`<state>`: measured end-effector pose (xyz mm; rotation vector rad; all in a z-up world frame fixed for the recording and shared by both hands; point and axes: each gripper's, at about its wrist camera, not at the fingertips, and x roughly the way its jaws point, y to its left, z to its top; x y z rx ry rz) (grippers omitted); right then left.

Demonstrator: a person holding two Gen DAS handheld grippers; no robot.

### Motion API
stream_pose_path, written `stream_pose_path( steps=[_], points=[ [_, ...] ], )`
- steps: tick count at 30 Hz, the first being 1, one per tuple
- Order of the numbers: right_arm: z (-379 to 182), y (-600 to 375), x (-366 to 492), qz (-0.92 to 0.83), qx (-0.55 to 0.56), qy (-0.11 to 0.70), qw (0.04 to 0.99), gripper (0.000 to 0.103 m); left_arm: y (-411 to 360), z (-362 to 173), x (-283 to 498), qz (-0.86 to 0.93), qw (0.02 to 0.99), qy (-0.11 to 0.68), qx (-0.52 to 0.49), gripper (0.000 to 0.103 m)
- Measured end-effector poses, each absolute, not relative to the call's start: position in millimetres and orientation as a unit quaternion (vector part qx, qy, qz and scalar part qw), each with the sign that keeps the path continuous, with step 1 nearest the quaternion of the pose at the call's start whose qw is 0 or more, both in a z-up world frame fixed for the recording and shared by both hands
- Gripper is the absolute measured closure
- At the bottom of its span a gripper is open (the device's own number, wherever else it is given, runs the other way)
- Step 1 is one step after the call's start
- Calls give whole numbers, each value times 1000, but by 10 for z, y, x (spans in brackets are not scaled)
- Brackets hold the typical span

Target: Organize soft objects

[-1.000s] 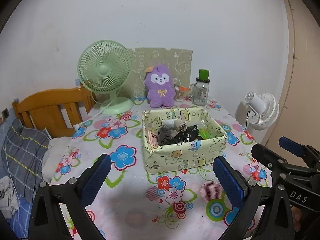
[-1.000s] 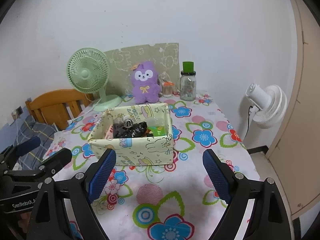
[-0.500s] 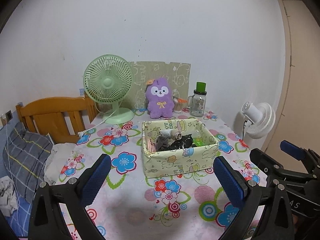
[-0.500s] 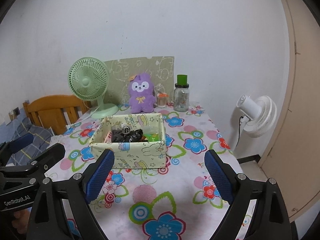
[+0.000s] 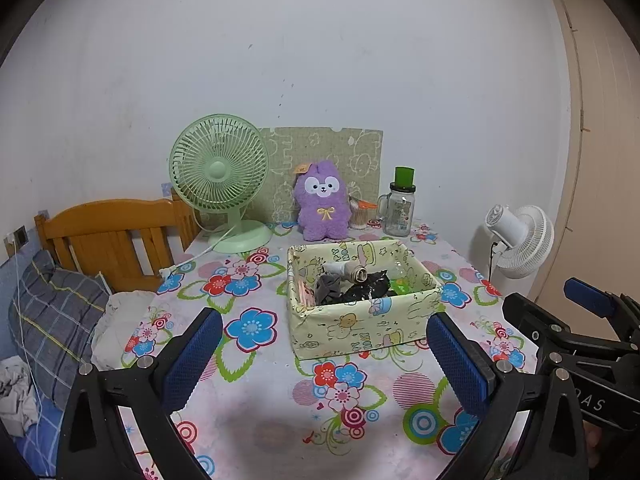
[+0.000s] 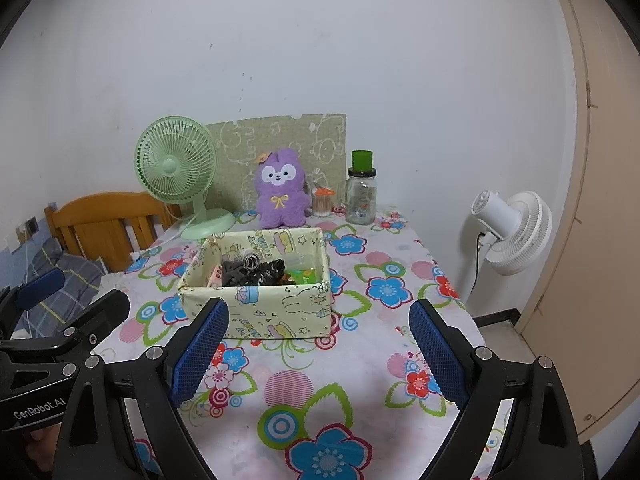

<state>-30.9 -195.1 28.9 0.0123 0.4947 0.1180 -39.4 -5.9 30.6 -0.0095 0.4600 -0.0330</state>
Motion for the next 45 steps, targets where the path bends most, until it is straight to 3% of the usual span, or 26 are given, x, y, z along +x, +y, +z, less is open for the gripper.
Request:
stream_pose_path(
  steps=[45],
  points=[
    [279, -1913, -198, 57, 11, 244, 968, 9, -37, 274, -272, -24, 973, 228, -11, 0]
  ],
)
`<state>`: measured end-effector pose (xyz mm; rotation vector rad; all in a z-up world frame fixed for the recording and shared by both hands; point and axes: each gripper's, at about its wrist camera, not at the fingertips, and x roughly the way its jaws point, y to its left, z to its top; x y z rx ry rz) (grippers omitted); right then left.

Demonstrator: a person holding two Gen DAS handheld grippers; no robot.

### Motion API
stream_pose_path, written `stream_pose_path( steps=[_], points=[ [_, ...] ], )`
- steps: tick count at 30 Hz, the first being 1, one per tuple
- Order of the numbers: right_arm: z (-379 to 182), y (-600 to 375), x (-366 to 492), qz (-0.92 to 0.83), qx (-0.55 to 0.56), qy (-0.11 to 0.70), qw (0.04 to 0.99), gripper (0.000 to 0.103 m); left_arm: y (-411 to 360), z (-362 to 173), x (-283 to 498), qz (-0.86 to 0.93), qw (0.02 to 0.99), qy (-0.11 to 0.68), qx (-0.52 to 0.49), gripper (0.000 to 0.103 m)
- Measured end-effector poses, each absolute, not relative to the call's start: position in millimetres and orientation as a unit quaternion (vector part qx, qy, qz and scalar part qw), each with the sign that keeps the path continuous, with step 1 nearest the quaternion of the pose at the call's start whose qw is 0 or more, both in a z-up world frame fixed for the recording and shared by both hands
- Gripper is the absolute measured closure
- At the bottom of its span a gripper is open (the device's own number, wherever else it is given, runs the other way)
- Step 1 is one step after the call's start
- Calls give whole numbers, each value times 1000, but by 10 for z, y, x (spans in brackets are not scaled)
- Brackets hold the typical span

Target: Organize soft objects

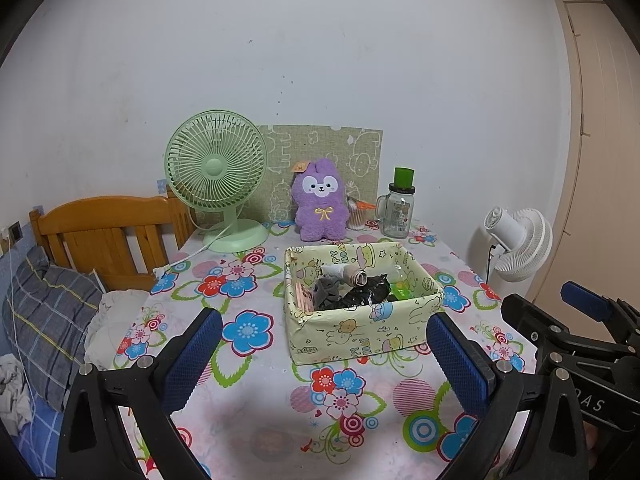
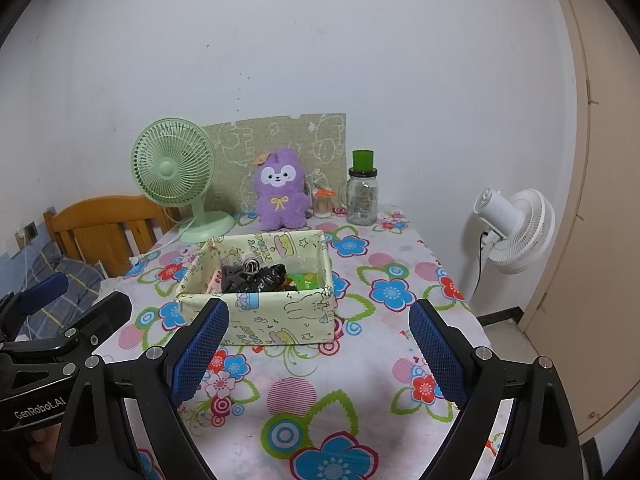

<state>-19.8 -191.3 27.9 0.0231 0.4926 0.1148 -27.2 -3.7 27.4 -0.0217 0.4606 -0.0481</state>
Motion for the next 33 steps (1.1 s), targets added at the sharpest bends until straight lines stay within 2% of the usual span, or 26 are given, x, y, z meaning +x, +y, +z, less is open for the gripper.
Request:
stream_pose_path(
  steps=[33],
  points=[
    [256, -1893, -171, 60, 12, 243, 968, 9, -30, 262, -255, -23, 973, 229, -17, 0]
  ],
)
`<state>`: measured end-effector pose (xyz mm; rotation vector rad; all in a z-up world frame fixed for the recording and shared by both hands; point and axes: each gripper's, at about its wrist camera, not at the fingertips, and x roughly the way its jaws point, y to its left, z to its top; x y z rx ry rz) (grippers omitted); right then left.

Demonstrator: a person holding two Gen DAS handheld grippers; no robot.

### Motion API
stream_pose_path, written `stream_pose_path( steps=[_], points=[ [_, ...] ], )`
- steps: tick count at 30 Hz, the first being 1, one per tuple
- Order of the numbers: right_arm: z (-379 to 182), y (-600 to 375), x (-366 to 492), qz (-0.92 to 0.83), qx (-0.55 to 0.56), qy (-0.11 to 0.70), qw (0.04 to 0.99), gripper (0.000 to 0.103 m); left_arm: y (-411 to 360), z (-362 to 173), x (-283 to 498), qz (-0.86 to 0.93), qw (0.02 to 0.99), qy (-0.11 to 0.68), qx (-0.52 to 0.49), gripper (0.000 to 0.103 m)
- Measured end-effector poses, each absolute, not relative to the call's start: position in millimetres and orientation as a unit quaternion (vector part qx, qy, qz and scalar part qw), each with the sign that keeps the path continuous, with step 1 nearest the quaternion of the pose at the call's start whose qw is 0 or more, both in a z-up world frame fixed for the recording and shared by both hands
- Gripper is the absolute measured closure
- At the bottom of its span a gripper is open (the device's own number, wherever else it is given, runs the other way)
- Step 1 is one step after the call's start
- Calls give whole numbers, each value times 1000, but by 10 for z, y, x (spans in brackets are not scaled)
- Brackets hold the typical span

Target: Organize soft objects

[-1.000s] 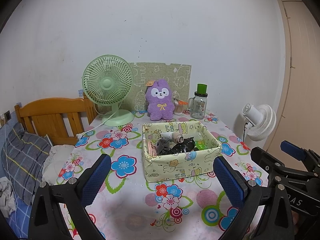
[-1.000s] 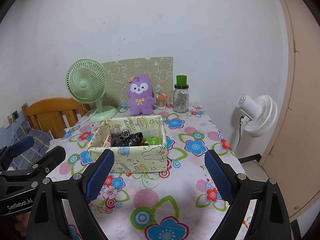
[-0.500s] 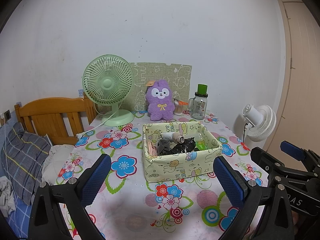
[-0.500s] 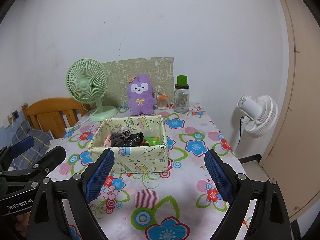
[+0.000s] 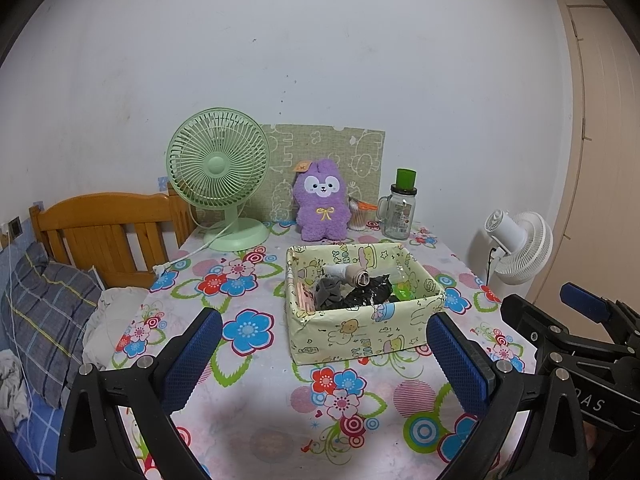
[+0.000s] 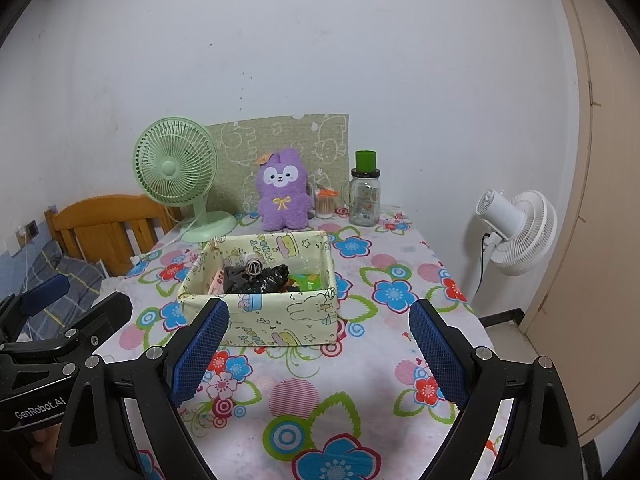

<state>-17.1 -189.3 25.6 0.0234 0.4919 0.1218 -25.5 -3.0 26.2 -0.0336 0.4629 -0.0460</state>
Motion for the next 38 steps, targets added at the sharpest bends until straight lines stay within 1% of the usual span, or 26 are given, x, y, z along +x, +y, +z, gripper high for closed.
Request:
stream_pose_path(
  steps=[38],
  points=[
    [241, -1880, -89, 60, 12, 244, 968, 9, -30, 238, -186, -20, 973, 229, -22, 0]
  ],
)
